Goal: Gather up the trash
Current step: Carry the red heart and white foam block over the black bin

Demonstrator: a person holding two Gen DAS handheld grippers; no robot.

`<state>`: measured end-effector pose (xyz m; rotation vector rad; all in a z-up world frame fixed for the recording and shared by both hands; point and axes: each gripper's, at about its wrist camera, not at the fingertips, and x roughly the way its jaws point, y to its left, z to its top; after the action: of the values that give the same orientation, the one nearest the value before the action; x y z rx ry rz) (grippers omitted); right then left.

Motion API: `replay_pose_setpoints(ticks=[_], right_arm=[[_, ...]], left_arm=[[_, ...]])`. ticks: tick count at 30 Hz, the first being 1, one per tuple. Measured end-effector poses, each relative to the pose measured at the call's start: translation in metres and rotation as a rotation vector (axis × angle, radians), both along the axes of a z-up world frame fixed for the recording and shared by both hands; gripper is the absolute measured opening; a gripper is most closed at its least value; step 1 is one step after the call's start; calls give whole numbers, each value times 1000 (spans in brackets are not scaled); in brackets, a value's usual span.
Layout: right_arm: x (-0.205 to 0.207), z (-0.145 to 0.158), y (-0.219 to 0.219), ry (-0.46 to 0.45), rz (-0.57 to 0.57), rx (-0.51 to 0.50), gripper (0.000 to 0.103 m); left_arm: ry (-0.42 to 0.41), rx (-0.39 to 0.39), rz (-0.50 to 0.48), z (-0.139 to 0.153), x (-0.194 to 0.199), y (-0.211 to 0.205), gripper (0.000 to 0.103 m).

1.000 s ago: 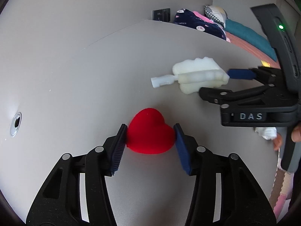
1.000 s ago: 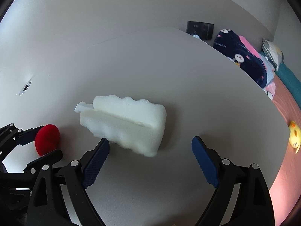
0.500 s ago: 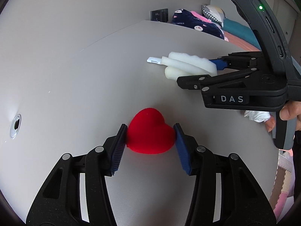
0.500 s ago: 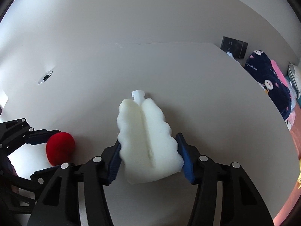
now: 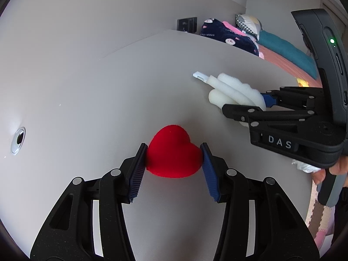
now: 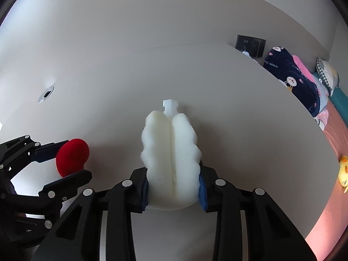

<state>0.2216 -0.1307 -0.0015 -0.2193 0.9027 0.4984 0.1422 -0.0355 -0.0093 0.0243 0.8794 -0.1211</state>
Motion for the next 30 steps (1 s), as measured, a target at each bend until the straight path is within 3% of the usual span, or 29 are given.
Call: replay_pose_setpoints(ticks=[30], right_arm=[[-126, 31, -100, -51, -186, 72, 39]], left_arm=[[-51, 29, -194, 28, -88, -81, 48]])
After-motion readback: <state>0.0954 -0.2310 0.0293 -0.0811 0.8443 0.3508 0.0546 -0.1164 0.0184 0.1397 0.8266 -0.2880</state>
